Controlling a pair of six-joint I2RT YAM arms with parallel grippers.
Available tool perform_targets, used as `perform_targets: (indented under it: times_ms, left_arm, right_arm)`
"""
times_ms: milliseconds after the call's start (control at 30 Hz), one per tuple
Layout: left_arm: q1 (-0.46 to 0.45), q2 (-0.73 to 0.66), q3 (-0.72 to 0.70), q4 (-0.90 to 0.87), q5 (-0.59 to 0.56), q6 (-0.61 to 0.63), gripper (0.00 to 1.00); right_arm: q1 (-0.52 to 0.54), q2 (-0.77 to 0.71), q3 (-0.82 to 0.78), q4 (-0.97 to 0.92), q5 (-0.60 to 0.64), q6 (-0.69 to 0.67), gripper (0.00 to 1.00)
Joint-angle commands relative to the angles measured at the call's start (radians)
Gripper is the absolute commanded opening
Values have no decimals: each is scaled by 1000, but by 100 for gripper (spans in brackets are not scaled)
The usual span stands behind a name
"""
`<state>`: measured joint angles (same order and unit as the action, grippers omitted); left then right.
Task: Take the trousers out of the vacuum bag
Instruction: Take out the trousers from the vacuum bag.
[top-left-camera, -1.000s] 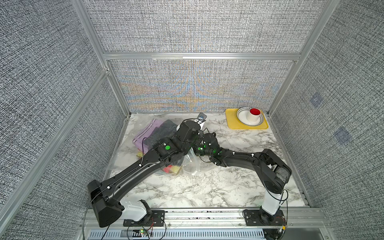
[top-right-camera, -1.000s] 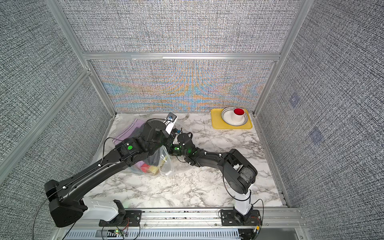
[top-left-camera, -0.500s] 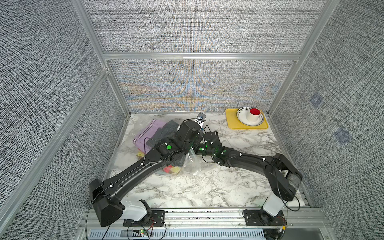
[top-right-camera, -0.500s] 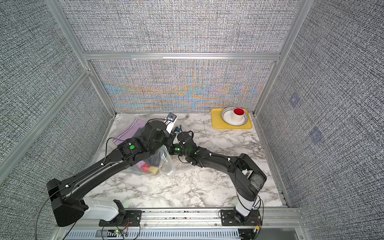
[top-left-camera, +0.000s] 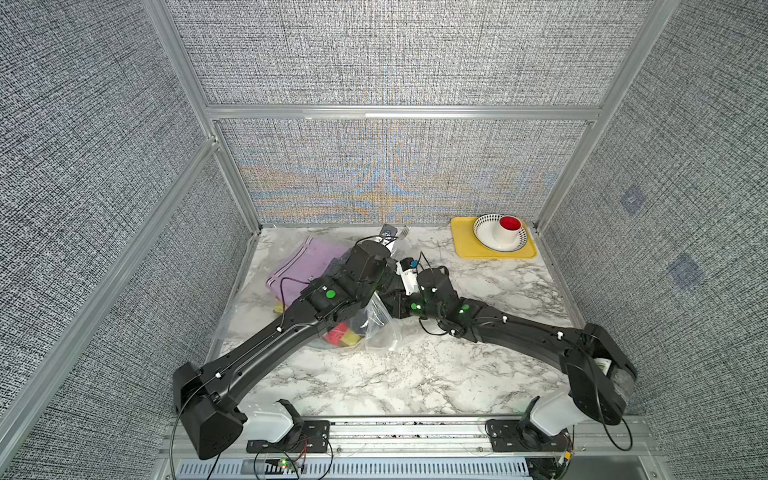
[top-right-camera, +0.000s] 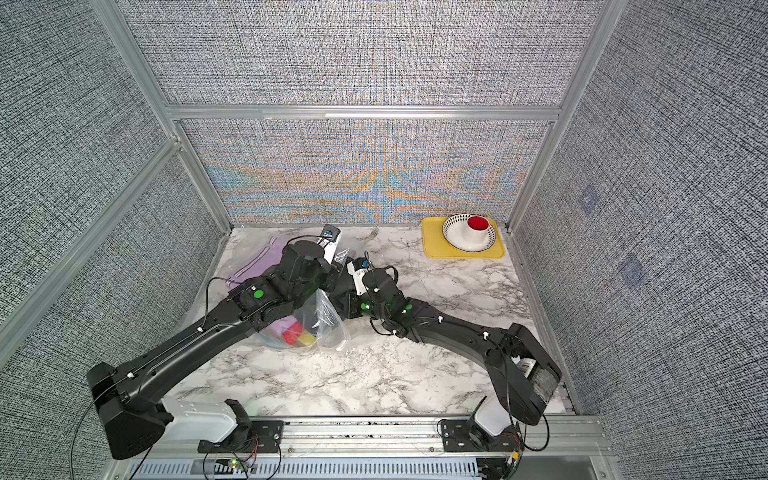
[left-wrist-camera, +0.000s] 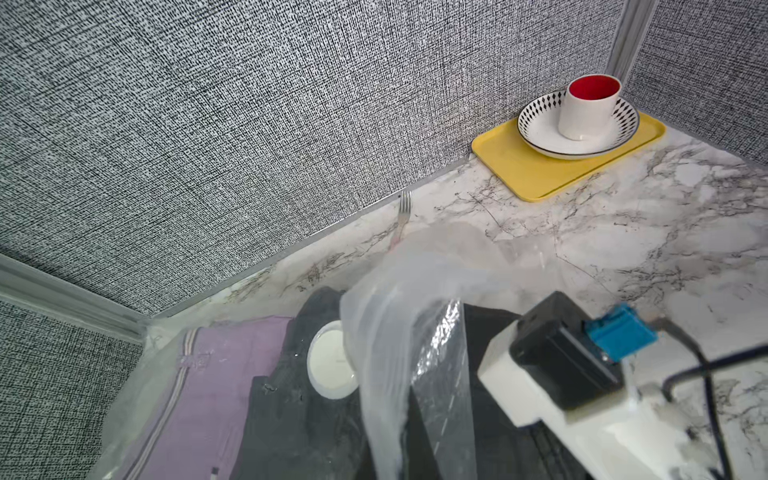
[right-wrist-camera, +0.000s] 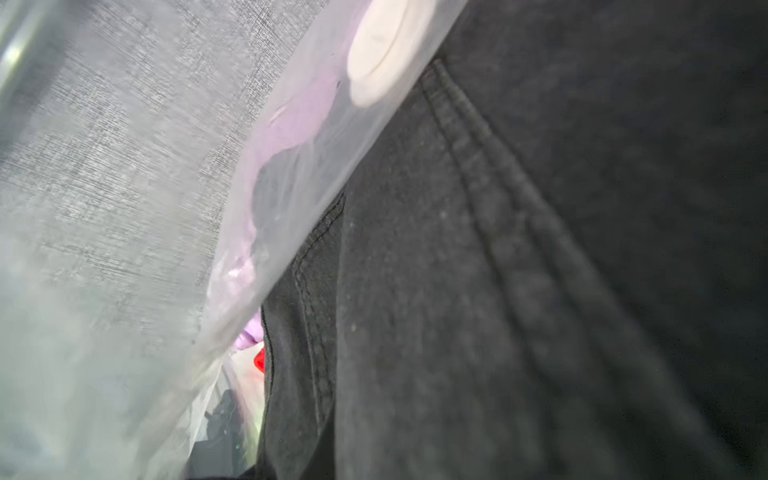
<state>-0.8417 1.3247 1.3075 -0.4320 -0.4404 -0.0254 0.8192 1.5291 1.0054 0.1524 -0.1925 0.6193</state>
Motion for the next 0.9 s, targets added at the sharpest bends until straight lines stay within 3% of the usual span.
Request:
perform_targets:
  times_ms: [0, 433, 867]
  left_arm:
    - [4, -33, -47, 38, 31, 22, 0]
    - [4, -37, -128, 53, 19, -21, 0]
    - [7, 37, -111, 93, -50, -33, 0]
  right_arm:
    - [-3, -58, -18, -11, 73, -43, 0]
    - [-14, -353, -18, -223, 105, -178, 0]
    - [-30, -685, -75, -394, 217, -181, 0]
